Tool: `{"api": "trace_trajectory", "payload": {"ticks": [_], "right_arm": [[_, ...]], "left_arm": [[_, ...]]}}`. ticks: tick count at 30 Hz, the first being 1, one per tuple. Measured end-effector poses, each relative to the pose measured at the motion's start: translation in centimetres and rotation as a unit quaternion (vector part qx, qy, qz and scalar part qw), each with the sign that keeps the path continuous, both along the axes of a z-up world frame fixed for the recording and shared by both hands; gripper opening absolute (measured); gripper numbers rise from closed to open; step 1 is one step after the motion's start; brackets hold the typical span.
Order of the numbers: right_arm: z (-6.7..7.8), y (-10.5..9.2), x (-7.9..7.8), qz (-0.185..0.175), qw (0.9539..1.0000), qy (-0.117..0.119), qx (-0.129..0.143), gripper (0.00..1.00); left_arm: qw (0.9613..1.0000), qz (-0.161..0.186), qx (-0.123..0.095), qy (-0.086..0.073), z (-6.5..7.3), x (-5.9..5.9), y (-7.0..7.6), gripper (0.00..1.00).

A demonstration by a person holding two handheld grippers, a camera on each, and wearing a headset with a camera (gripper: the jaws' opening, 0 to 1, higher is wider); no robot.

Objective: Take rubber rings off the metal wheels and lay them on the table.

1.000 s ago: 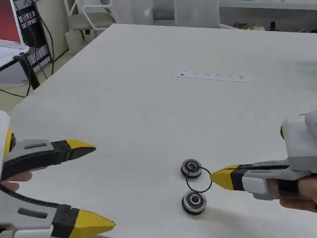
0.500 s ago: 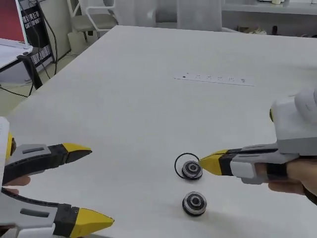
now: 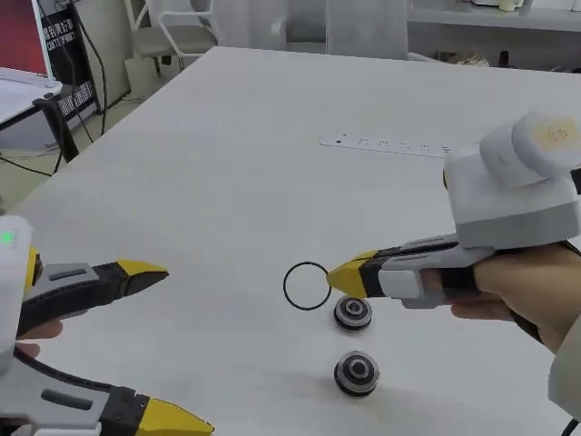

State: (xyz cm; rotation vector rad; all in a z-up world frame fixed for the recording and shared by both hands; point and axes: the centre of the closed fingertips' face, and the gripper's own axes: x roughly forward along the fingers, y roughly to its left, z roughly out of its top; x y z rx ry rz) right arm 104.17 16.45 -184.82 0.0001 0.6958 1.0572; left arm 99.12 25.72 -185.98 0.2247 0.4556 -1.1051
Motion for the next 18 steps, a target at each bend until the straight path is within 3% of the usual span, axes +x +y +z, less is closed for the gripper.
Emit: {"api": "trace_trajectory", "payload": {"ticks": [8,18], "right_arm": [[-0.9,2.0,-0.6,0.026,0.9996,0.004,-0.013,0.0],[-4.7,2.5,-1.8,0.029,0.9984,0.041,-0.028,0.0]], "left_arm": [[0.9999,-0.012,-0.007,0.004,-0.1,-0.3,-0.2,0.99],[0.9997,-0.022,-0.01,0.01,-0.2,-0.6,-0.4,0.99]]}}
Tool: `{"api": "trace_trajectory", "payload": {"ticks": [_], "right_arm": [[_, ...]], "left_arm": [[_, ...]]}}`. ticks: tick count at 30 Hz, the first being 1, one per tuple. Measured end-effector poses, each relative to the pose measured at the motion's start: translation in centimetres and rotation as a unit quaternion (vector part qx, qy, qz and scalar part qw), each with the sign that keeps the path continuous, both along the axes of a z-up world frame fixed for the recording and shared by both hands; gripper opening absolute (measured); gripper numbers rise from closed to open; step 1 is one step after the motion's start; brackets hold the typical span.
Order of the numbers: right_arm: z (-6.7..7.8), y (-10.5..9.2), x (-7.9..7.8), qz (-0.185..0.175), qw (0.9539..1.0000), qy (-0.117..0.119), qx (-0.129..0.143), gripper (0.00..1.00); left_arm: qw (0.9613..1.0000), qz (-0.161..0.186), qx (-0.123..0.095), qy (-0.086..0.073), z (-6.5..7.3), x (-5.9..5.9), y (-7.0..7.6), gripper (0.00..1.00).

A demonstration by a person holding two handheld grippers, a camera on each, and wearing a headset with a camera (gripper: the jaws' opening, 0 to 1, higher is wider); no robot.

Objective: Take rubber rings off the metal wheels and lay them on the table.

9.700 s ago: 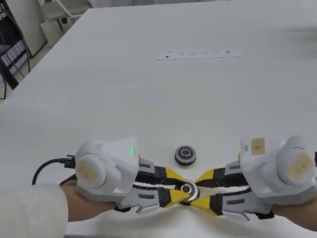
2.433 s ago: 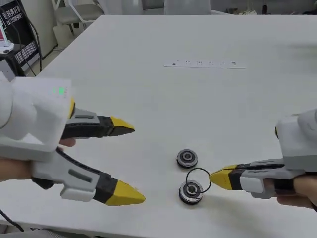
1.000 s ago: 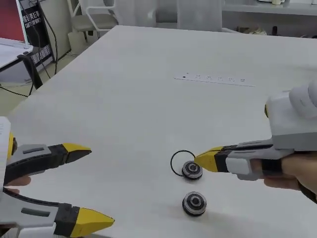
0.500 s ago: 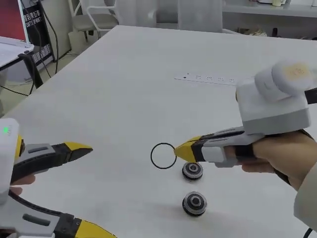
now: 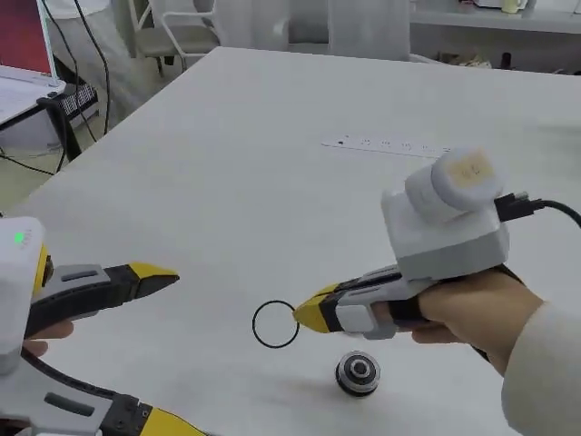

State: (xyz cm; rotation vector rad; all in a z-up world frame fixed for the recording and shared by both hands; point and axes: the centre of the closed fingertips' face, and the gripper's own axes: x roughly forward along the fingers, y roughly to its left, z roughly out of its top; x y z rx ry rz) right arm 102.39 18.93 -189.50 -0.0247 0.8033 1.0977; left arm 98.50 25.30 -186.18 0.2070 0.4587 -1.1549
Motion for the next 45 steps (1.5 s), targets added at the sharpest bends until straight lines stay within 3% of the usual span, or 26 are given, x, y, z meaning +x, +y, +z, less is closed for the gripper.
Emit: {"api": "trace_trajectory", "payload": {"ticks": [6,9,21,24,36,45], "right_arm": [[-1.7,-0.3,0.0,-0.018,0.9994,0.03,0.0,0.0],[-2.5,-0.6,0.1,-0.024,0.9989,0.04,-0.003,0.0],[-5.3,-1.3,-0.2,-0.04,0.9967,0.062,-0.034,0.0],[-5.9,-1.5,-0.2,-0.041,0.9965,0.052,-0.052,0.0],[-6.2,-1.8,0.2,-0.045,0.9962,0.04,-0.064,0.0],[-5.6,-2.2,0.4,-0.051,0.9964,0.038,-0.056,0.03]], "left_arm": [[0.9998,0.01,-0.016,0.002,0.4,0.2,0.0,0.99],[0.9999,0.01,-0.012,0.0,0.3,0.2,0.0,0.99],[0.9998,0.016,-0.01,0.0,0.3,0.3,0.1,0.96],[0.9998,0.018,-0.012,-0.002,0.4,0.4,0.1,0.95],[0.9997,0.02,-0.013,-0.002,0.4,0.5,0.2,0.93],[0.9997,0.02,-0.016,0.002,0.4,0.5,0.1,0.92]]}}
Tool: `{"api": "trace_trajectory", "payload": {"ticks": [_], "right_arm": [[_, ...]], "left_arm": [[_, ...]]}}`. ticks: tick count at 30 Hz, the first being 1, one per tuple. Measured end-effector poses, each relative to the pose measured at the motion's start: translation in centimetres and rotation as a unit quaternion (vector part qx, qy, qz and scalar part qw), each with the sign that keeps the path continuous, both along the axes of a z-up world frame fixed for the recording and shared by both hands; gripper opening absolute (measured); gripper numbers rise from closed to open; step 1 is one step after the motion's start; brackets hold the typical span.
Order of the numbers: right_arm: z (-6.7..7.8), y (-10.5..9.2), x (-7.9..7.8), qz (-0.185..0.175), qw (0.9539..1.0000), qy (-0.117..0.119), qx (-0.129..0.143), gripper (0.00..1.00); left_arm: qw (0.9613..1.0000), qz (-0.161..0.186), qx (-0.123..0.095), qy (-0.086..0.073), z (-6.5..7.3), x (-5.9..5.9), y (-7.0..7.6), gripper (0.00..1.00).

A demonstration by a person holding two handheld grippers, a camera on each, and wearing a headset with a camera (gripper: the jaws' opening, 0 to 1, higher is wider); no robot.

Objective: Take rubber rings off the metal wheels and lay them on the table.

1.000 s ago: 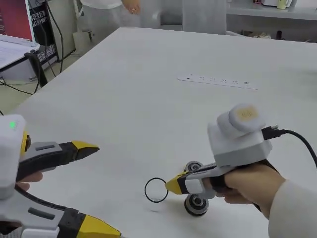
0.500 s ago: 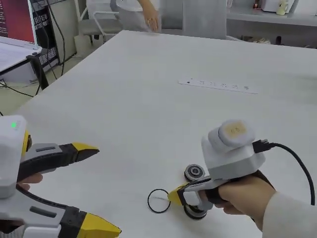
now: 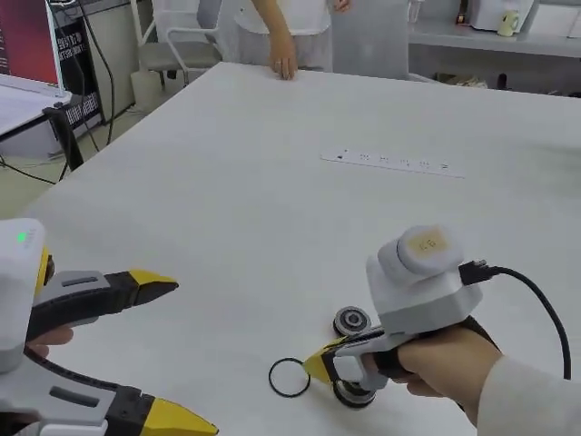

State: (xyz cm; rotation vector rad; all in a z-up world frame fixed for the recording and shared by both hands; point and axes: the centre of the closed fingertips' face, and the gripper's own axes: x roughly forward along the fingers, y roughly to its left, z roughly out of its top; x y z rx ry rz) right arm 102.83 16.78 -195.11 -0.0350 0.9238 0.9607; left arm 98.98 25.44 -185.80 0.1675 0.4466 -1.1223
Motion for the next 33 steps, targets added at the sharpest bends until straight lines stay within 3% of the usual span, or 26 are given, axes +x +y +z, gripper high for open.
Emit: {"api": "trace_trajectory", "payload": {"ticks": [14,22,33], "right_arm": [[3.2,-0.6,0.3,0.006,0.999,-0.042,0.014,0.09],[6.0,-0.9,0.6,0.004,0.9962,-0.08,0.034,0.15],[8.3,-2.4,0.1,-0.011,0.9924,-0.103,0.067,0.26]], "left_arm": [[1.0,0.002,-0.002,0.003,0.0,0.1,0.0,0.91],[1.0,0.005,0.002,0.007,-0.2,0.1,0.1,0.89],[0.9999,0.007,0.005,0.009,-0.4,0.1,0.1,0.92]]}}
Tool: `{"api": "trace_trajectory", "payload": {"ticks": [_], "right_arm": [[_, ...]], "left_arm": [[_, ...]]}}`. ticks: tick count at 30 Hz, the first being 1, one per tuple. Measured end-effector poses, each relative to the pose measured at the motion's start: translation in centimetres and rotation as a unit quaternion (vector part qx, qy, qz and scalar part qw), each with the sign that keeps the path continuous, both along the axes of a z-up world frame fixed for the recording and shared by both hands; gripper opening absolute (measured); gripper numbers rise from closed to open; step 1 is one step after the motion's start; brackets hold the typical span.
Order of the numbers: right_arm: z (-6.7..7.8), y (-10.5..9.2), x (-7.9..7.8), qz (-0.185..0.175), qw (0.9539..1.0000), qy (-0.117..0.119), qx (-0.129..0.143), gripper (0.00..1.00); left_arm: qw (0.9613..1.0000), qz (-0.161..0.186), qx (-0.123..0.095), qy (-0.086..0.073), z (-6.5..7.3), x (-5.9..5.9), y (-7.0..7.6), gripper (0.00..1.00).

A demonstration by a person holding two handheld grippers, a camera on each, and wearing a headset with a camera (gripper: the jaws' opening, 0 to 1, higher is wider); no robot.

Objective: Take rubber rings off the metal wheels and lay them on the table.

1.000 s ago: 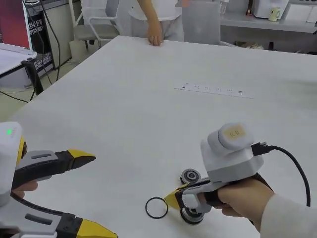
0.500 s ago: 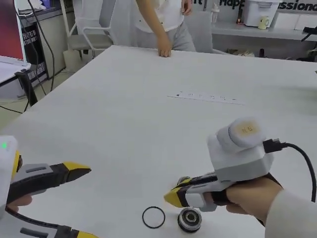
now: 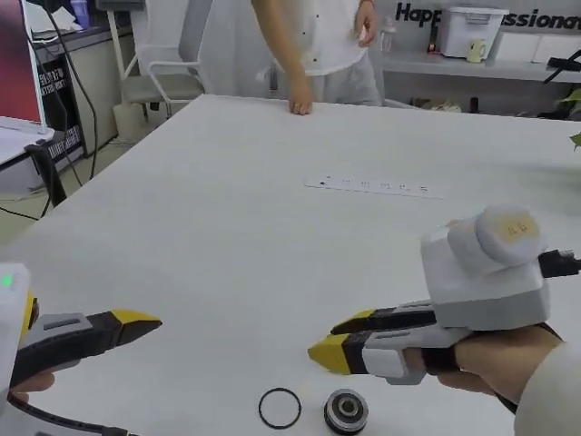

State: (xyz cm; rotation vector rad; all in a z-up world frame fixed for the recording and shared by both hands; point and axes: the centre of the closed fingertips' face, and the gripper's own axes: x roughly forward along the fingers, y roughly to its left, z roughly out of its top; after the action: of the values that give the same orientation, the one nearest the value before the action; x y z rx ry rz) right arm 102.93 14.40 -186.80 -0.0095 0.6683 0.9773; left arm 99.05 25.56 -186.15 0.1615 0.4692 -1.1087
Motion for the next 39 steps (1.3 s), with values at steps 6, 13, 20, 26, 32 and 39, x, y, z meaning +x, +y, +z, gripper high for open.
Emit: {"api": "trace_trajectory", "payload": {"ticks": [6,13,20,26,32,39], "right_arm": [[1.0,-1.8,0.5,-0.032,0.9989,-0.02,0.026,0.34],[1.1,-3.5,0.3,-0.048,0.9979,-0.031,0.031,0.44],[0.2,-4.4,-0.5,-0.047,0.998,-0.036,0.022,0.52],[-0.6,-4.7,-0.6,-0.042,0.9982,-0.042,0.009,0.58],[-1.3,-4.8,-1.1,-0.035,0.9985,-0.041,0.005,0.6],[-2.5,-4.6,-1.7,-0.012,0.9988,-0.044,-0.02,0.63]], "left_arm": [[1.0,-0.003,0.002,0.002,-0.1,-0.1,0.0,0.92],[0.9999,-0.009,0.005,0.003,-0.2,-0.3,-0.1,0.92],[0.9998,-0.018,0.001,-0.002,0.1,-0.5,-0.2,0.94],[0.999,-0.041,-0.003,-0.017,1.2,-0.8,-0.8,0.99],[0.9978,-0.056,0.004,-0.036,2.7,-0.1,-1.7,0.99],[0.9932,-0.099,-0.007,-0.061,5.1,-0.1,-4.5,0.99]]}}
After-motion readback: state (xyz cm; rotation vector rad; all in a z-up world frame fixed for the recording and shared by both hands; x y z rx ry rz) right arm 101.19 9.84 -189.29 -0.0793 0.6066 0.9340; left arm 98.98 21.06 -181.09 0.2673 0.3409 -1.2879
